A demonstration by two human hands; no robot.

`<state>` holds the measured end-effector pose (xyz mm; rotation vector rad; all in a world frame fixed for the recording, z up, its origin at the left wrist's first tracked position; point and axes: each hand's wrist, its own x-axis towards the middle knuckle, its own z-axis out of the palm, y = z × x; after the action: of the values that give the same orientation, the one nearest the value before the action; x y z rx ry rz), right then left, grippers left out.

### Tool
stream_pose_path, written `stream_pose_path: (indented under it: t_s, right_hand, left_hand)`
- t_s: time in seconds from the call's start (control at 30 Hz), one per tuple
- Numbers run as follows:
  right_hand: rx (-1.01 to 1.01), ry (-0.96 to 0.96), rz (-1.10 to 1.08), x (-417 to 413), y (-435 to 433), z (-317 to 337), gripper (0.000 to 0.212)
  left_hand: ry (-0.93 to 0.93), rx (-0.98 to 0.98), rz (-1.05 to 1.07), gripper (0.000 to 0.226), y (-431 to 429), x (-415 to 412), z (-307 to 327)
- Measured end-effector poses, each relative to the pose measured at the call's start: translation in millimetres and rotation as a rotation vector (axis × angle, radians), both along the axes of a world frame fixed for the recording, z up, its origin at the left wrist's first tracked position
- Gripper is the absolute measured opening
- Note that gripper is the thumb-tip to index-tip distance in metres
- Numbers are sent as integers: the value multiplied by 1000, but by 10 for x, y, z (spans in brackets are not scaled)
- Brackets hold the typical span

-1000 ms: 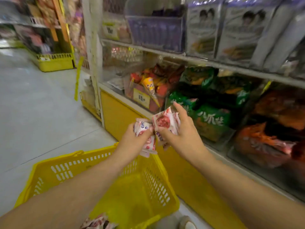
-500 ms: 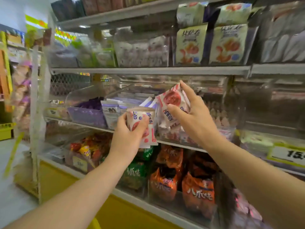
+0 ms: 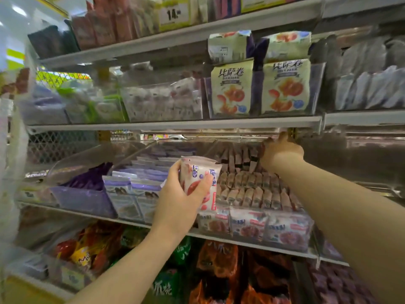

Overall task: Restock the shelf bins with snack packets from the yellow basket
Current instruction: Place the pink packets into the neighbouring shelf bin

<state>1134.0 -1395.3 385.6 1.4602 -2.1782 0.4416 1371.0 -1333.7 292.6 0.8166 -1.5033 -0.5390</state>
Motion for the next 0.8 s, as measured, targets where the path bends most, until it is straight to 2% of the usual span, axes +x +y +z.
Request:
stream_pose_path:
  t_s: [0.1, 0.23, 0.3, 0.4, 0.47, 0.53, 0.6, 0.67, 0.8]
  right_hand:
    - [22, -67, -48, -54, -371, 3, 61]
    - [-2, -75, 94, -193, -710, -131, 70]
    - [96, -72, 149, -264, -757, -88, 85]
    - [334, -3, 178, -334, -737, 134, 96]
    - [387, 65, 179, -384, -718, 241, 91]
    - [342, 92, 197, -435, -749, 232, 77]
    - [251, 59, 222, -462, -836, 152, 62]
    - [234, 9, 194, -448, -913, 104, 59]
    - [385, -128, 173, -440, -896, 162, 86]
  left_hand:
    - [-29, -22, -25, 83, -196, 29, 51]
    - [-56, -49, -75, 85, -375, 58, 94]
    - [-84, -63, -79, 89, -442, 61, 116]
    - [-125, -115, -96, 73, -498, 46, 165]
    - [-139, -136, -103, 73, -511, 38, 200]
    - [-159, -145, -93, 83, -529, 38, 212]
    - [-189, -140, -84, 90, -522, 33, 222]
    - [-218, -132, -77, 91, -512, 24, 237]
    - [-273, -145, -60, 90, -518, 14, 254]
